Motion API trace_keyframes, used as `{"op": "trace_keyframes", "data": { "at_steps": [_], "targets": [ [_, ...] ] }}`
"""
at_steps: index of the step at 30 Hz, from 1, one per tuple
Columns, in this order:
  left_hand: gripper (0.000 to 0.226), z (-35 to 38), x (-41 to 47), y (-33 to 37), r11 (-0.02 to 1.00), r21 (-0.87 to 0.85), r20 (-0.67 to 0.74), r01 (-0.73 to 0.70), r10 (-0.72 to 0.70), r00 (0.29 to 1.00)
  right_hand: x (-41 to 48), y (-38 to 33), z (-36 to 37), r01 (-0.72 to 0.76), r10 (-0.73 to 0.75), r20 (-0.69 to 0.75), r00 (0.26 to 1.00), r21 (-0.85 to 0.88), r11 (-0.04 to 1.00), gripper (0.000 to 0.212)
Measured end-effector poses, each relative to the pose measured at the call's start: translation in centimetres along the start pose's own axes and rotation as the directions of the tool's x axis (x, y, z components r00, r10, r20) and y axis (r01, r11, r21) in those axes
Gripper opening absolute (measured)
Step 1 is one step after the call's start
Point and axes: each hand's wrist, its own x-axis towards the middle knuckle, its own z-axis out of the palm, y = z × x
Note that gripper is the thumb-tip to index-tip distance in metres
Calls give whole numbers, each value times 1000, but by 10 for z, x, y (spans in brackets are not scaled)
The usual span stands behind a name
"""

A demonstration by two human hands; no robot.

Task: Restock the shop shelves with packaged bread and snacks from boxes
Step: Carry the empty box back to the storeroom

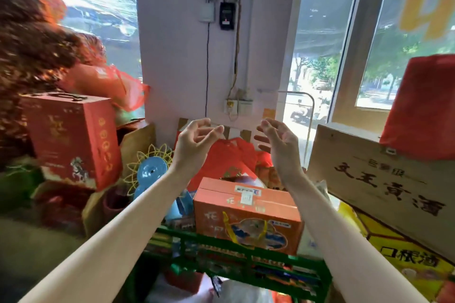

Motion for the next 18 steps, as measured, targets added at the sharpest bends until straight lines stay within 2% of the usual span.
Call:
{"op": "trace_keyframes", "data": {
  "at_steps": [2, 4, 8, 10, 13, 16, 18],
  "targets": [
    [42, -7, -3, 3, 1000, 31, -63, 0, 2, 998, 10, -1, 10, 5, -7, 58, 998, 38, 999, 4],
    [42, -19, -8, 8, 998, 54, -137, 17, -9, 991, 18, 2, 24, 2, -11, 122, 992, 74, 997, 10],
    [37, -50, -32, 15, 994, 88, -337, 64, -31, 941, 20, 3, 63, -57, -2, 284, 959, 200, 978, 14],
    [37, -67, -45, 18, 986, 136, -390, 98, -38, 920, 16, 0, 84, -88, -4, 334, 943, 261, 961, 12],
    [43, -110, -71, 32, 964, 195, -524, 179, -52, 850, 0, -9, 133, -144, -30, 450, 893, 347, 927, 10],
    [48, -156, -95, 45, 939, 240, -635, 247, -40, 771, -25, -29, 183, -186, -69, 553, 830, 391, 901, 25],
    [49, -179, -107, 52, 928, 256, -678, 272, -28, 734, -37, -38, 212, -202, -96, 589, 802, 420, 885, 26]
  ]
}}
